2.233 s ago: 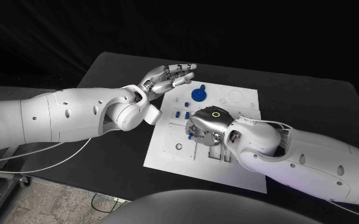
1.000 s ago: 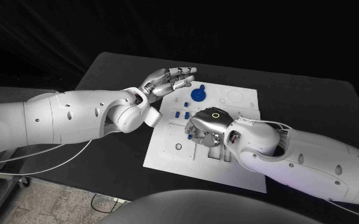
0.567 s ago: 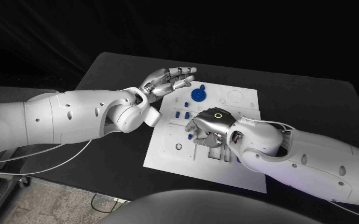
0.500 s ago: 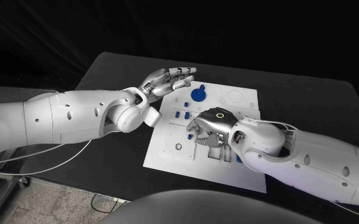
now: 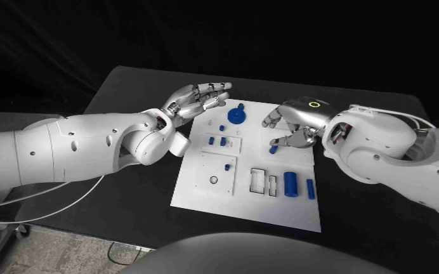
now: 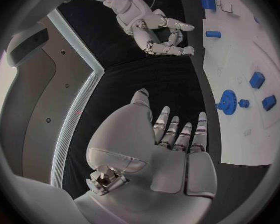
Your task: Assemble the parts on the task board
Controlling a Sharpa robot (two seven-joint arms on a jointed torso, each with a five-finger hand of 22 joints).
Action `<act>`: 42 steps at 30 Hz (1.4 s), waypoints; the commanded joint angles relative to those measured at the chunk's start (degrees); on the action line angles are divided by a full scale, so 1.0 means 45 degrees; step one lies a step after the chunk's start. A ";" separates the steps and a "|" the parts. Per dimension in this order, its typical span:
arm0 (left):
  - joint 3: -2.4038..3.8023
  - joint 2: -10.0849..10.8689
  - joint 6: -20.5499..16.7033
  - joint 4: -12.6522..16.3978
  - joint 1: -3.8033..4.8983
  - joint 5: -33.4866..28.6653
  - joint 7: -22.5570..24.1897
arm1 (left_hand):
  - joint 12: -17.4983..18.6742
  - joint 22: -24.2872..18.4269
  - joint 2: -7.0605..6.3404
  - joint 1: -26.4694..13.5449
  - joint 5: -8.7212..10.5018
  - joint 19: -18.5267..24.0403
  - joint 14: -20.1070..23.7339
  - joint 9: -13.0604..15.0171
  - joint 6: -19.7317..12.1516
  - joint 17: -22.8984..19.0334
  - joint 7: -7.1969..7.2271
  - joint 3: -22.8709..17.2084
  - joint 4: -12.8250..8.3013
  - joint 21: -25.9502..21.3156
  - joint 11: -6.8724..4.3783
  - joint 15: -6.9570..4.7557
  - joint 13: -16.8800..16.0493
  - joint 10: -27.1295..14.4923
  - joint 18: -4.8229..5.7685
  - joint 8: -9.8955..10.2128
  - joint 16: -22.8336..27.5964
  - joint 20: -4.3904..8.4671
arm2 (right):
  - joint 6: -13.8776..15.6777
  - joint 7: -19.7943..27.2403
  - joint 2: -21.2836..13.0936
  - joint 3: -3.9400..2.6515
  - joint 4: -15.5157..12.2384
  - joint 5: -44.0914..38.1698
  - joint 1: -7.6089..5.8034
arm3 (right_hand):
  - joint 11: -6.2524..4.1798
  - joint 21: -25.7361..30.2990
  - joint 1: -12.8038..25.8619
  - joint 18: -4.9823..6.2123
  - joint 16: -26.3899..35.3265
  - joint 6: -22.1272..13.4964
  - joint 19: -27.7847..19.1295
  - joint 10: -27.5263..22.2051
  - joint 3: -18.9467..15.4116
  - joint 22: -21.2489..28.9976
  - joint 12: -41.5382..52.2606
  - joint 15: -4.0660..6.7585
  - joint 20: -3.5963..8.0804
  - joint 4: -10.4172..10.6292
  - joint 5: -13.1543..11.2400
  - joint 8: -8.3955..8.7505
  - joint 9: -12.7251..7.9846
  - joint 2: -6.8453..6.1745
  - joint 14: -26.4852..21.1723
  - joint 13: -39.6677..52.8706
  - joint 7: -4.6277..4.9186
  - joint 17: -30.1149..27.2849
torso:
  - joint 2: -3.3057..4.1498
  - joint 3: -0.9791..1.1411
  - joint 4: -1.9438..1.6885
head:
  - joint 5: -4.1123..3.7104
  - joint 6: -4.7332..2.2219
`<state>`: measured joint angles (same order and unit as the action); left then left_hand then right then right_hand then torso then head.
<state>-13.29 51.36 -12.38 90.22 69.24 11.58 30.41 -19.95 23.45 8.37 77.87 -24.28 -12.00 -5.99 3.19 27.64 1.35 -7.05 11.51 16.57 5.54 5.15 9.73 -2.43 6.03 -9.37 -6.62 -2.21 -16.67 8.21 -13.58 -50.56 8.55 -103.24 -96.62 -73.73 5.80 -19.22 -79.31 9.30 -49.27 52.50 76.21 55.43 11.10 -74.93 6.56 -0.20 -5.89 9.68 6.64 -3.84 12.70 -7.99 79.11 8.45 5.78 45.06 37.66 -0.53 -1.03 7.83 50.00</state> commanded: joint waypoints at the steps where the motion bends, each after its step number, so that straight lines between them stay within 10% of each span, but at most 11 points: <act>1: 0.0008 -0.0081 0.0142 -0.0028 -0.0006 -0.0040 0.0133 | -0.0022 0.0003 0.0120 -0.0011 -0.0050 -0.0081 -0.0075 0.0011 0.0050 0.0009 -0.0023 0.0068 -0.0025 0.0025 0.0099 -0.0030 -0.0020 -0.0031 -0.0003 -0.0057 -0.0009 -0.0020 | -0.1716 -0.0971 -0.0376 0.0026 -0.0067 0.0514 -0.0129 | -0.0003 -0.0929 -0.0033 -0.0042 -0.0655 0.0062 0.0356 -0.0059 -0.0220 -0.0414 -0.0049 0.0017 0.0006 0.0060 -0.0040 -0.0038 -0.0077 0.0039 0.0322 -0.0091 -0.0072 0.0611 | 0.0007 0.0013 0.0013 | -0.0241 0.0000; 6: 0.0008 -0.0089 0.0163 0.0008 -0.0012 -0.0042 0.0125 | -0.0025 -0.0003 0.0123 -0.0007 -0.0053 -0.0083 -0.0070 0.0011 0.0050 0.0008 -0.0028 0.0069 -0.0024 0.0026 0.0107 -0.0039 -0.0020 -0.0029 -0.0003 -0.0060 -0.0007 -0.0020 | -0.1973 -0.0885 -0.0939 0.0053 -0.0111 0.0394 -0.0107 | -0.0063 -0.4043 -0.0188 -0.0424 -0.2765 0.0259 0.1276 0.0165 -0.0649 -0.1157 0.0022 0.0100 0.0061 0.0378 -0.0092 -0.0093 -0.0271 0.0081 0.1193 -0.0331 -0.0131 0.2652 | 0.0005 0.0034 0.0027 | -0.0410 0.0000; 17: 0.0008 -0.0060 0.0158 0.0016 -0.0053 -0.0045 0.0112 | -0.0009 -0.0009 0.0132 0.0004 -0.0060 -0.0091 -0.0061 0.0010 0.0036 0.0006 -0.0038 0.0072 -0.0022 0.0030 0.0127 -0.0057 -0.0018 -0.0032 -0.0002 -0.0064 -0.0003 -0.0020 | -0.1501 -0.0215 -0.1104 0.0082 0.0262 0.0372 0.0293 | -0.0139 -0.3688 -0.0225 -0.0374 -0.2647 0.0179 0.1228 0.0396 -0.1045 -0.1113 0.0095 0.0216 0.0180 0.0889 -0.0491 -0.0024 -0.0504 -0.0006 0.1083 -0.0507 -0.0085 0.2477 | 0.0010 0.0017 0.0013 | -0.0399 0.0000; 28: 0.0008 -0.0045 0.0131 0.0059 -0.0062 -0.0046 0.0158 | 0.0004 -0.0038 0.0138 -0.0001 -0.0068 -0.0085 -0.0070 0.0006 0.0007 0.0007 -0.0045 0.0081 -0.0011 0.0027 0.0138 -0.0057 -0.0016 -0.0038 0.0000 -0.0062 -0.0006 -0.0022 | -0.0534 0.0398 -0.0506 0.0088 0.0849 0.0397 0.0744 | -0.0238 -0.3658 -0.1007 -0.0388 -0.2701 0.0185 0.1189 0.1012 -0.0843 -0.1109 0.0390 0.0156 0.0163 0.0614 0.0751 -0.0056 -0.0701 0.0388 0.1031 -0.0562 0.0062 0.2501 | 0.0014 0.0014 0.0001 | -0.0309 0.0000; 42: 0.0008 -0.0022 0.0201 0.0060 -0.0065 -0.0046 0.0135 | 0.0007 -0.0038 0.0154 0.0000 -0.0096 -0.0095 -0.0075 0.0003 -0.0004 0.0009 -0.0041 0.0086 -0.0004 0.0031 0.0136 -0.0041 -0.0014 -0.0045 0.0004 -0.0064 -0.0009 -0.0024 | 0.0074 0.0701 0.0180 0.0087 0.1503 0.0403 0.1125 | -0.0228 -0.3401 -0.1117 -0.0354 -0.2599 0.0000 0.1133 0.1164 -0.0805 -0.1060 0.0425 0.0117 0.0134 0.0538 0.0985 0.0008 -0.0812 0.0434 0.0979 -0.0612 0.0153 0.2366 | 0.0006 0.0015 0.0009 | -0.0285 0.0000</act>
<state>-13.29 51.31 -12.39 90.39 68.98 11.45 30.41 -19.95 23.36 8.37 77.87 -24.33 -12.00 -5.99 3.17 27.64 1.33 -7.05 11.51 16.57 5.54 5.35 9.73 -2.41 5.81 -9.38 -6.62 -2.21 -16.67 6.68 -11.46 -50.12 8.95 -96.94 -94.68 -68.91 4.77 -34.91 -83.63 7.94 -61.39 52.87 81.57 60.16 7.54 -74.90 8.20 0.54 -5.31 12.48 10.86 -4.08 9.12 -6.12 83.71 5.76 6.30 55.86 37.67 -0.49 -1.00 6.44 50.00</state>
